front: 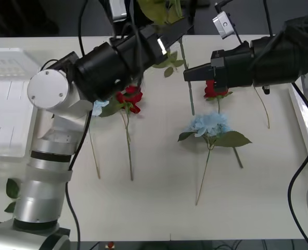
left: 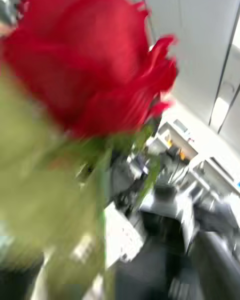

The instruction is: Place the red flowers into the right box and the blue flowers into the left box. If a person shows an open palm, hand one flower to the person first, then continue sorting.

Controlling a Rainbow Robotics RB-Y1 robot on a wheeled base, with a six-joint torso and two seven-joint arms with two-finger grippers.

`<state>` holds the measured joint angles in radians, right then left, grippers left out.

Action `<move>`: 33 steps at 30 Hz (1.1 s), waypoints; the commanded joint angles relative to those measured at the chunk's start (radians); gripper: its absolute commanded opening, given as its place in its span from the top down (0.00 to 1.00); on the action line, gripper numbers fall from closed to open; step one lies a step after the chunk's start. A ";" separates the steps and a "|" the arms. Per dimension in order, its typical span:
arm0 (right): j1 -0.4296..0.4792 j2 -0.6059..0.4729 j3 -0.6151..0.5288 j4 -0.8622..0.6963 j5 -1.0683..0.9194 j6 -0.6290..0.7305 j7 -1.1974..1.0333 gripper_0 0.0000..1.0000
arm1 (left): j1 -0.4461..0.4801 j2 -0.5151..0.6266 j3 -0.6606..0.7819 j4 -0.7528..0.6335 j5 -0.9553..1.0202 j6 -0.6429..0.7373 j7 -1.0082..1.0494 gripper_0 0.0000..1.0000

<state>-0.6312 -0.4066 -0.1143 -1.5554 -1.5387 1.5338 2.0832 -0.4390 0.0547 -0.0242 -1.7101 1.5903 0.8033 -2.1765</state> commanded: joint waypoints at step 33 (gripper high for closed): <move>0.254 -0.729 -0.228 0.078 0.408 -0.006 -0.307 1.00 | -0.032 0.372 0.319 -0.066 -0.891 0.680 0.753 0.00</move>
<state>-0.3647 -1.1001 -0.3321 -1.5373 -1.1558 1.5337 1.7974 -0.4189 0.4810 0.3009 -1.7475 0.7889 1.4643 -1.4698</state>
